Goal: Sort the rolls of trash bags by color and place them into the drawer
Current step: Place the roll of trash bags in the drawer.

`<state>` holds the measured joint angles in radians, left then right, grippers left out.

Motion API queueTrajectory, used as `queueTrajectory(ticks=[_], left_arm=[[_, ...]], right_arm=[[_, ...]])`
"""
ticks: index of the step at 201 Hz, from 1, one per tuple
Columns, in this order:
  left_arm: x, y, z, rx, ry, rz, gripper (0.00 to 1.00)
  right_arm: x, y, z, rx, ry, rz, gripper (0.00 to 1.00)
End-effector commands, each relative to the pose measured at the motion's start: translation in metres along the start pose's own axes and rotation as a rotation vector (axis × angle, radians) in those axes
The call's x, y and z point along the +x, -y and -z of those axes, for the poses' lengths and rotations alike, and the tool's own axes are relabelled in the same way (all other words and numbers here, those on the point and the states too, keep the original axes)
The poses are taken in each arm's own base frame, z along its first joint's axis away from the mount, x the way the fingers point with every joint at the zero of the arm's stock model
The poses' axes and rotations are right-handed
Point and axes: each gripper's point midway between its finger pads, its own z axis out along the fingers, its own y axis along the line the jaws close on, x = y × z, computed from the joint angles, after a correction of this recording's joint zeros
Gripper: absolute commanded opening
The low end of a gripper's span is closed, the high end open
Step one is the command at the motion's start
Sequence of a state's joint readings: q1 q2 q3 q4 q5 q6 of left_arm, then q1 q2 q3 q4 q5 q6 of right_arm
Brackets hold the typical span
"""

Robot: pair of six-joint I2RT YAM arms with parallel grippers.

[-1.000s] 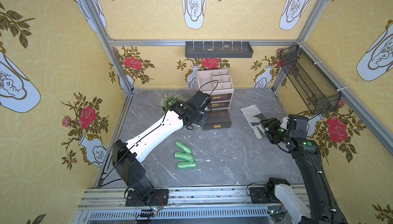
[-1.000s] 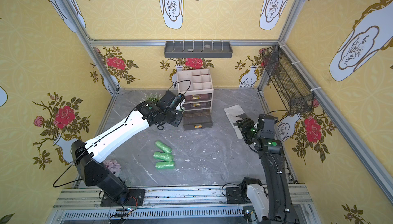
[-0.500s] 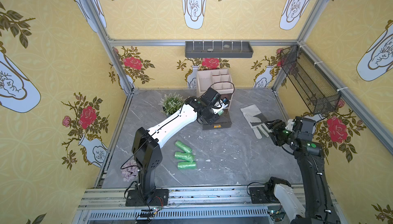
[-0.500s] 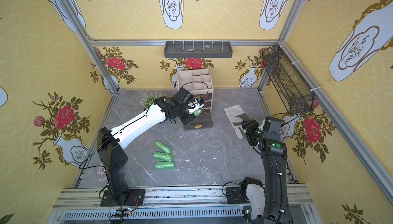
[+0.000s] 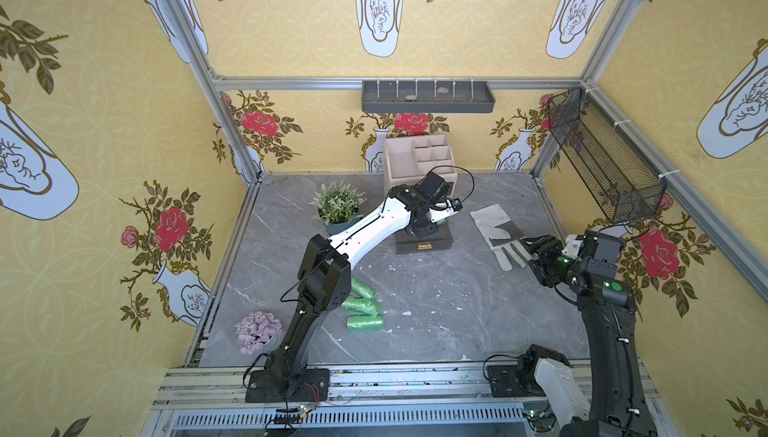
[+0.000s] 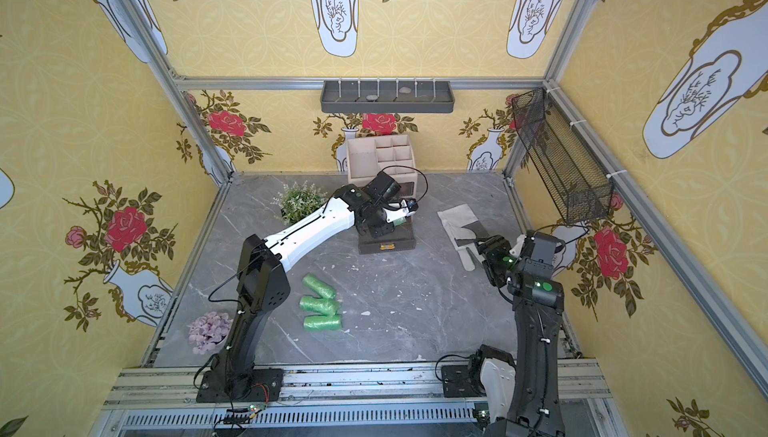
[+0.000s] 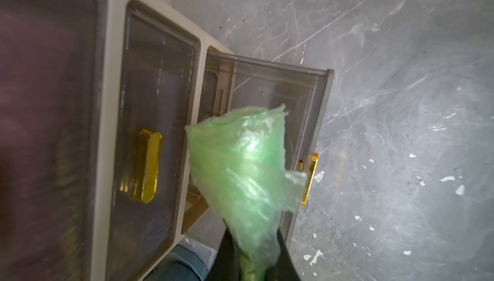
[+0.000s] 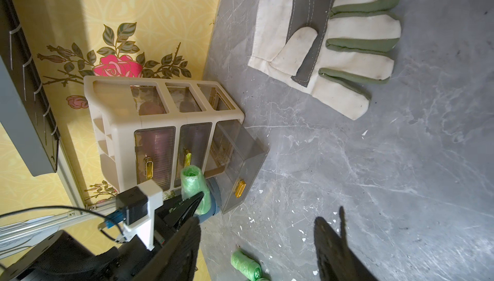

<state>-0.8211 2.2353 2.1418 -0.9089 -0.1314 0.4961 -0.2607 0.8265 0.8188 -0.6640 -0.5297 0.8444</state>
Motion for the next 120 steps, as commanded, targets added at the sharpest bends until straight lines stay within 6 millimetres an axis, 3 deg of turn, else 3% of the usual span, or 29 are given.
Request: queueTrajectory(ticks=[1, 82, 120], left_arm=[[0.006, -0.002, -0.015, -0.025, -0.046, -0.058, 0.0], [0.001, -0.026, -0.064, -0.139, -0.11, -0.147, 0.02], [0.008, -0.033, -0.082, -0.163, -0.159, -0.205, 0.04]], right_arm=[[0.003, 0.001, 0.001, -0.003, -0.018, 0.008, 0.68], [0.005, 0.006, 0.001, -0.004, -0.029, 0.005, 0.68], [0.005, 0.011, 0.0, 0.0, -0.036, -0.001, 0.68]])
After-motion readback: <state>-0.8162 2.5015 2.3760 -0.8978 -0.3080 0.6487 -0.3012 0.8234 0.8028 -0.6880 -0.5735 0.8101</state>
